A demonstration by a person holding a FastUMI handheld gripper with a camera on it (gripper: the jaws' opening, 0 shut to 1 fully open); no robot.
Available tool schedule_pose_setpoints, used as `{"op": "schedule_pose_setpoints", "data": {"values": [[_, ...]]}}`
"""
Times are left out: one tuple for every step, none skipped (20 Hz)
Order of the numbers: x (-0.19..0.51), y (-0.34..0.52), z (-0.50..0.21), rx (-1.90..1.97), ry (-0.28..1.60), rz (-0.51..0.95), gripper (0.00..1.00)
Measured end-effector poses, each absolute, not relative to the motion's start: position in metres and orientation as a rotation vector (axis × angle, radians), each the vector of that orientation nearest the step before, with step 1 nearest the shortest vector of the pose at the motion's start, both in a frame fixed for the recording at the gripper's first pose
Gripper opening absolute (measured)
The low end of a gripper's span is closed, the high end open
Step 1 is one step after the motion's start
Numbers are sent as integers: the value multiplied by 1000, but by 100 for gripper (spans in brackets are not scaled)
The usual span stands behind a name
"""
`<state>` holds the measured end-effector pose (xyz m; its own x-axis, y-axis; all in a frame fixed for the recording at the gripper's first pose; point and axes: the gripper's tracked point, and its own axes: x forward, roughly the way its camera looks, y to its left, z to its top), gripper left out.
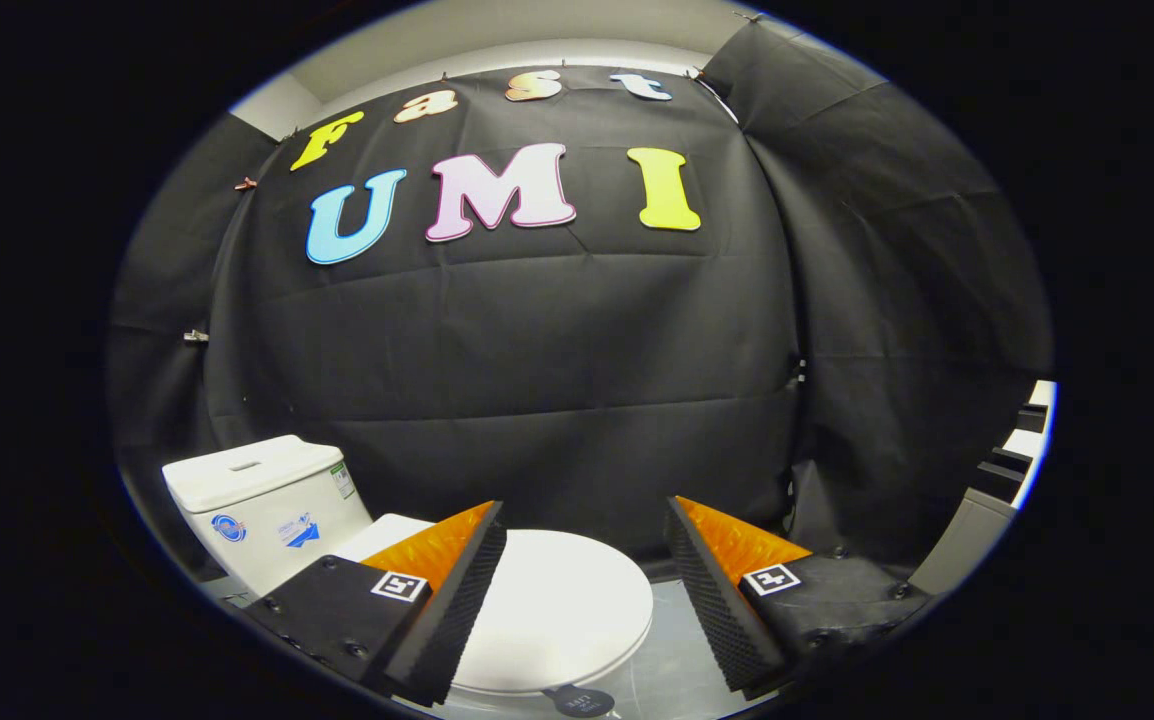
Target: Open the toilet lid.
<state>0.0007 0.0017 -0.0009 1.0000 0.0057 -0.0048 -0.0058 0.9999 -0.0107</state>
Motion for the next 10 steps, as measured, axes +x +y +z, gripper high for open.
{"op": "schedule_pose_setpoints", "data": {"values": [[0, 2, -1, -10, 5, 6, 99], [-1, 2, 0, -6, 4, 7, 99], [-1, 2, 0, -4, 3, 5, 99], [-1, 2, 0, -1, 2, 3, 99], [-1, 4, -1, 2, 6, 3, 99], [-2, 6, -1, 6, 8, 6, 99], [-4, 8, 1, 10, 6, 7, 99], [-3, 9, 5, 11, -5, 7, 99], [-3, 13, 8, 3, -11, 12, 99], [-3, 16, 9, -14, -15, 14, 99]]}}
